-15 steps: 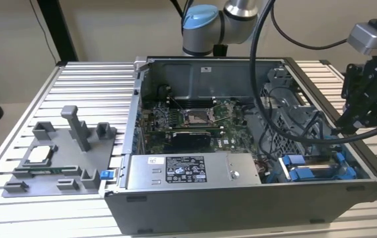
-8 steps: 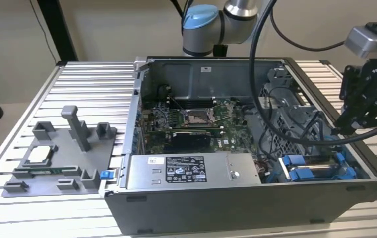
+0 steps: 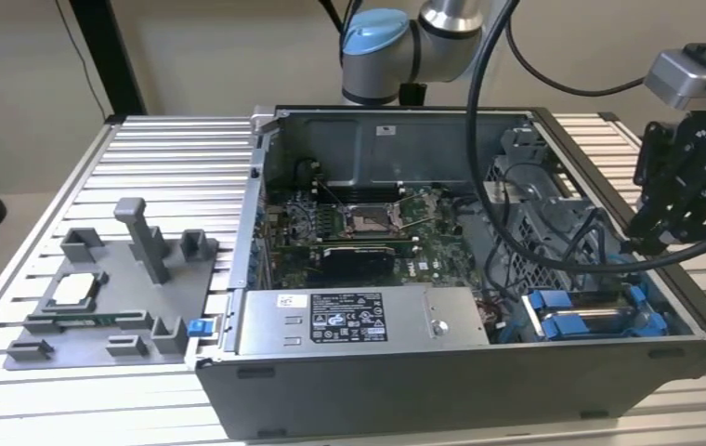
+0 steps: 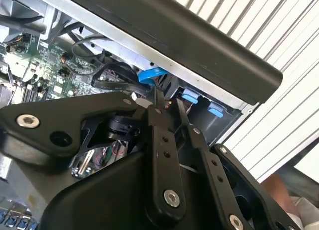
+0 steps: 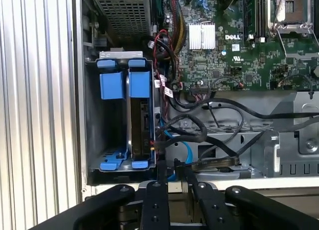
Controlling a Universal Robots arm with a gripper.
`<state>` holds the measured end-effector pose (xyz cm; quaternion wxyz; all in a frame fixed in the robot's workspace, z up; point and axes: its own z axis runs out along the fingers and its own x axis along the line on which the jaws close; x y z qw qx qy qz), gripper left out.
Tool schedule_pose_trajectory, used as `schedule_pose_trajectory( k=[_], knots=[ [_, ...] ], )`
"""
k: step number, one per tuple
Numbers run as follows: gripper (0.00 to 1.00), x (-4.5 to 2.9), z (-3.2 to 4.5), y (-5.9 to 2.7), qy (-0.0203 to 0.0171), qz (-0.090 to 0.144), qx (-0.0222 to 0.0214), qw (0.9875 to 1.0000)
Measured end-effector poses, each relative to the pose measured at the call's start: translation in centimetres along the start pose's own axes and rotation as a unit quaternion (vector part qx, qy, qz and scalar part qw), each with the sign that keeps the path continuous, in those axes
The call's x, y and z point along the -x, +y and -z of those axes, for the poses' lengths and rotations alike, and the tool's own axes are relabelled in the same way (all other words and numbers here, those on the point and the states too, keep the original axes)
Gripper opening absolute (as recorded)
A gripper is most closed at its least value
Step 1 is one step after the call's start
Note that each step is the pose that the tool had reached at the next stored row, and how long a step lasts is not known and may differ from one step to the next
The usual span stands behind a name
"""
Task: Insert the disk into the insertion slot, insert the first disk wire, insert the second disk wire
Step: 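Insert the second disk wire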
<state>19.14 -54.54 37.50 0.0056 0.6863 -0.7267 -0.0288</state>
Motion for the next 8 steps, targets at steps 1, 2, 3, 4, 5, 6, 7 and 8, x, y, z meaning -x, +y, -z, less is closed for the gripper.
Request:
schedule_pose_trajectory(
  k=[1, 2, 3, 4, 5, 6, 7, 8],
  knots=[
    [1.00, 0.00, 0.00, 0.00, 0.0000, 0.000, 0.0000, 1.0000],
    [1.00, 0.00, 0.00, 0.00, 0.0000, 0.000, 0.0000, 1.0000],
    [1.00, 0.00, 0.00, 0.00, 0.0000, 0.000, 0.0000, 1.0000],
    [1.00, 0.00, 0.00, 0.00, -0.0001, 0.000, 0.0000, 1.0000],
    [1.00, 0.00, -0.06, 0.00, -0.0005, 0.000, 0.0000, 1.0000],
    [1.00, 0.00, -0.20, -0.02, -0.0007, 0.000, 0.0004, 1.0000],
    [1.00, 0.02, -0.31, -0.04, -0.0005, 0.000, 0.0011, 1.0000],
    [1.00, 0.05, -0.39, -0.07, -0.0003, 0.000, 0.0024, 1.0000]
  ],
)
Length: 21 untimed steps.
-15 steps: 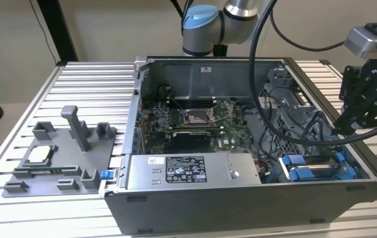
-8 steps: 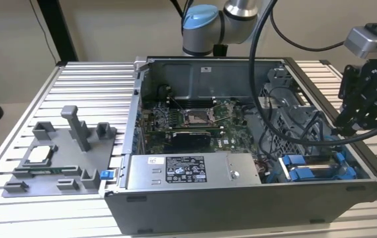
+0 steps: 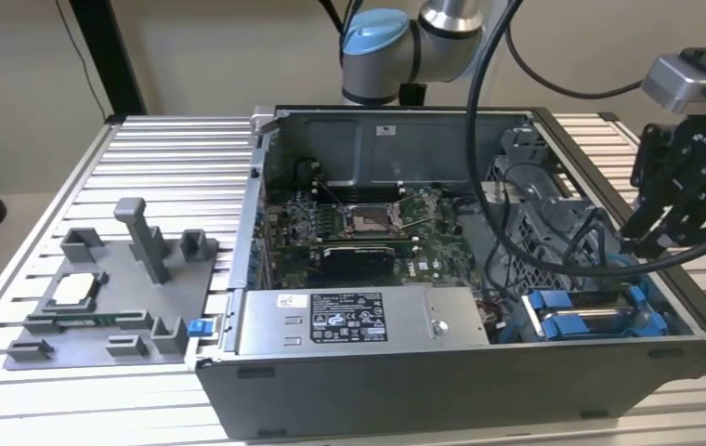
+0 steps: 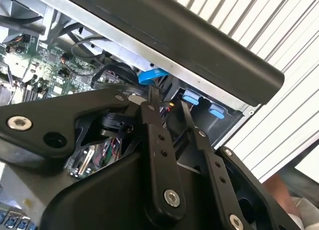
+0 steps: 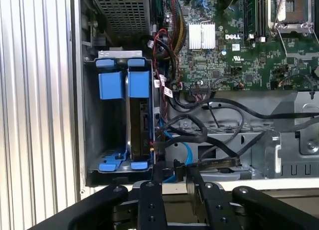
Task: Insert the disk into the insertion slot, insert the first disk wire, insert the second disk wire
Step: 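Insert the second disk wire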
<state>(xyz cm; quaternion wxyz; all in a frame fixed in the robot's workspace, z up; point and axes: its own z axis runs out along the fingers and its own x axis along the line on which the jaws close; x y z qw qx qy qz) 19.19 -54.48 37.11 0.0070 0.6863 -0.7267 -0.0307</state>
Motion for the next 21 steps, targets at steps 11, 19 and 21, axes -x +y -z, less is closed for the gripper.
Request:
schedule_pose_trajectory(
  k=[11, 19, 21],
  knots=[
    [1.00, 0.06, -0.15, -0.04, -0.0002, 0.000, 0.0030, 1.0000],
    [0.00, 0.06, -0.15, -0.04, -0.0004, 0.000, 0.0030, 1.0000],
    [0.00, 0.06, -0.15, -0.04, -0.0005, 0.000, 0.0030, 1.0000]
  ],
)
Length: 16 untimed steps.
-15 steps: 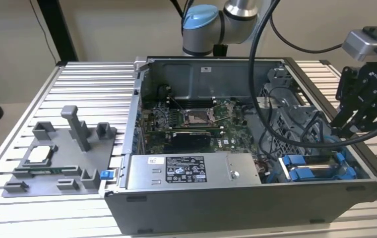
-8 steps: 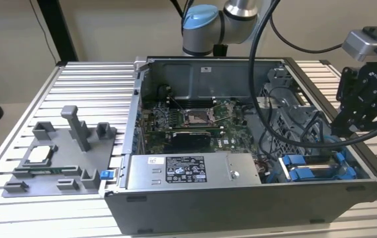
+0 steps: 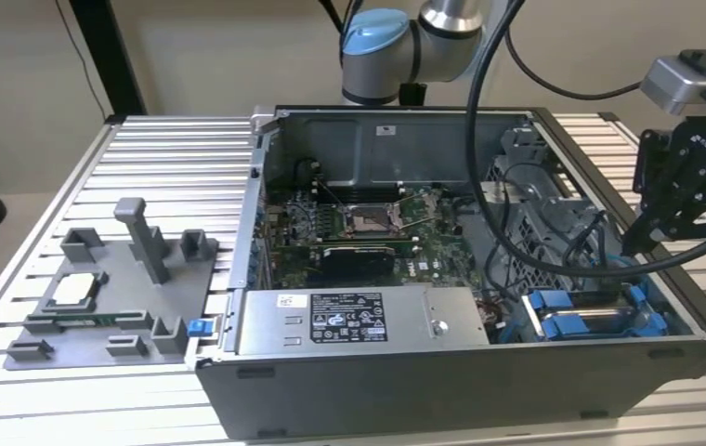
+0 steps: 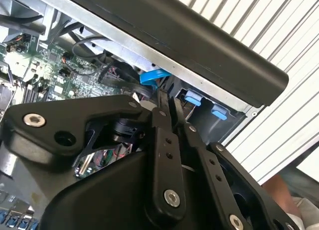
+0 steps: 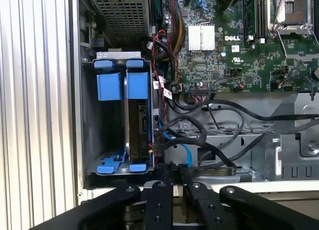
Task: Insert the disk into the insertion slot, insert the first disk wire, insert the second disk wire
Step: 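Insert the second disk wire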
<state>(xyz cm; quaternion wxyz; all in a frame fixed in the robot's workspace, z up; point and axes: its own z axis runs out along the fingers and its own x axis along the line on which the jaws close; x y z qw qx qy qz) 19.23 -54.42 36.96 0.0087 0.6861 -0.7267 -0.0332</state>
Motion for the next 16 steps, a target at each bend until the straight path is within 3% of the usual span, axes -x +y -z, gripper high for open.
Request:
schedule_pose_trajectory(
  k=[12, 16],
  knots=[
    [0.00, 0.00, 0.04, 0.00, -0.0007, 0.000, 0.0001, 1.0000],
    [0.00, -0.17, 0.80, 0.25, -0.0020, 0.000, -0.0002, 1.0000]
  ],
)
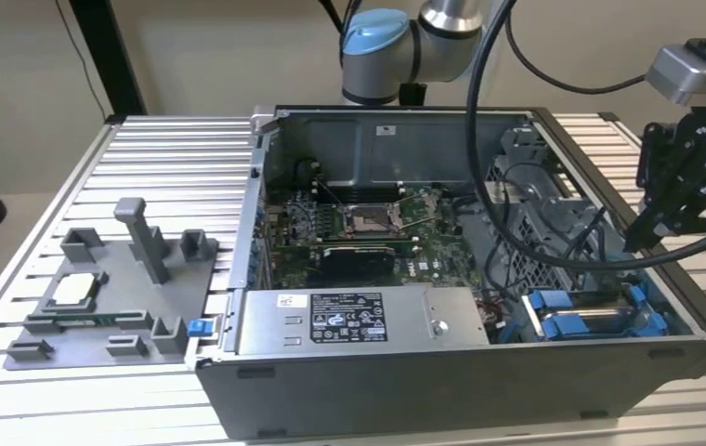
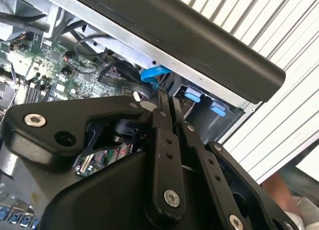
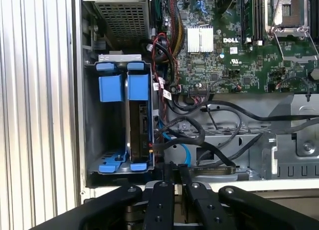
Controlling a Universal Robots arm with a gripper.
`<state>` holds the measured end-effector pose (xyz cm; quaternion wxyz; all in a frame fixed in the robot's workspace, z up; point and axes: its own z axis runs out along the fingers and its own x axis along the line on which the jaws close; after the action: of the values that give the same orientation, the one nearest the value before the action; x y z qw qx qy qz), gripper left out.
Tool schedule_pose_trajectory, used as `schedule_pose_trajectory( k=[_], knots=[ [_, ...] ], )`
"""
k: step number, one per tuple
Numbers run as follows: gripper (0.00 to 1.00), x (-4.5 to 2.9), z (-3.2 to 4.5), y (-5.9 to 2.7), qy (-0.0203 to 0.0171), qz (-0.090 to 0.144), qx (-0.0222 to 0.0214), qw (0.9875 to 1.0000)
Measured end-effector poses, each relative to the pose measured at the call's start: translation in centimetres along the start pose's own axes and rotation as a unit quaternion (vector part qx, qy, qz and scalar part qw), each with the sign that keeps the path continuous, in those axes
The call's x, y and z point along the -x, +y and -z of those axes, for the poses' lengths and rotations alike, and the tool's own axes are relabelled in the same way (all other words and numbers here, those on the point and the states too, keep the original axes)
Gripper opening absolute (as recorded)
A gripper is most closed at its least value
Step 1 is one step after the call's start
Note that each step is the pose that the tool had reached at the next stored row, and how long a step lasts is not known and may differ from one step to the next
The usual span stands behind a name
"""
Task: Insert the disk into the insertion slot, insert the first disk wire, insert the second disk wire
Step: 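Insert the second disk wire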
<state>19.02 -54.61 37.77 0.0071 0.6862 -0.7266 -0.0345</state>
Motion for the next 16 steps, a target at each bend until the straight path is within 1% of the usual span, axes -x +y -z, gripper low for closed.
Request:
schedule_pose_trajectory(
  k=[4, 12, 16],
  knots=[
    [0.00, -0.32, 0.20, 0.30, -0.0001, 0.000, -0.0006, 1.0000],
    [0.00, -1.48, 0.23, 1.39, -0.0006, 0.000, -0.0071, 1.0000],
    [0.00, -1.96, 0.34, 1.89, -0.0007, 0.000, -0.0087, 1.0000]
  ],
)
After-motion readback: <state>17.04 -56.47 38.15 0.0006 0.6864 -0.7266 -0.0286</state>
